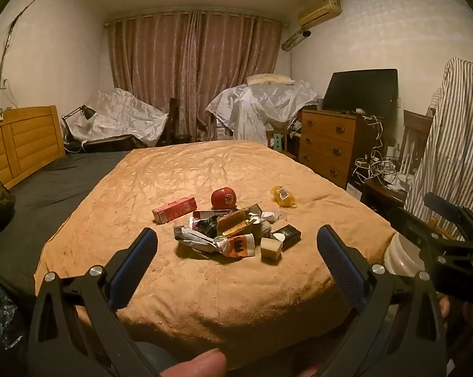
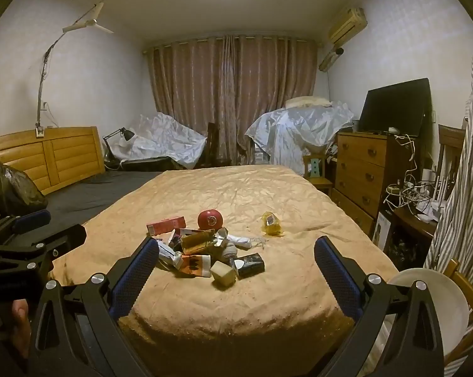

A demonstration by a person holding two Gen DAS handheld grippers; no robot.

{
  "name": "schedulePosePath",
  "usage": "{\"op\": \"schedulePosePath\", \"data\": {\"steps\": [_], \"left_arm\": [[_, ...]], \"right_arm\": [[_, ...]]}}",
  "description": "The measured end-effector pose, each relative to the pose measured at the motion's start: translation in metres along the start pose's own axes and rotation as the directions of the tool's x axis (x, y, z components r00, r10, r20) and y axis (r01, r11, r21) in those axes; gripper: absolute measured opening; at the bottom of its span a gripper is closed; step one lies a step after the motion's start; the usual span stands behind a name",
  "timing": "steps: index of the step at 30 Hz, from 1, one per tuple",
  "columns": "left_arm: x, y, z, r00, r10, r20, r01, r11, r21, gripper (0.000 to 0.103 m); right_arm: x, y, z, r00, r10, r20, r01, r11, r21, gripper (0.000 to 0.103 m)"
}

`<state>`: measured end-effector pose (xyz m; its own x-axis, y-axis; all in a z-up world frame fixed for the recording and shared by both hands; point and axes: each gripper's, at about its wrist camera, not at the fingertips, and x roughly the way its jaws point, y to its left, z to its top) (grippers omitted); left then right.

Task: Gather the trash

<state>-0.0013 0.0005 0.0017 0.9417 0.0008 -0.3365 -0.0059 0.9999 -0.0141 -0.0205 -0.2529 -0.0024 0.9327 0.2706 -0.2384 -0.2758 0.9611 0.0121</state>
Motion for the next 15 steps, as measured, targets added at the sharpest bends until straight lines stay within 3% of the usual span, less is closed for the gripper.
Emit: {"op": "schedulePosePath", "data": {"steps": [15], "left_arm": [[0.0026, -0.0015, -0.0061, 1.000, 0.004, -0.007, -0.004, 1.000, 0.005, 0.098]], "right_arm": [[-0.0009, -0.0024, -0.0010, 1.000, 0.006, -0.005, -0.006, 1.000, 0.007, 0.099]]}}
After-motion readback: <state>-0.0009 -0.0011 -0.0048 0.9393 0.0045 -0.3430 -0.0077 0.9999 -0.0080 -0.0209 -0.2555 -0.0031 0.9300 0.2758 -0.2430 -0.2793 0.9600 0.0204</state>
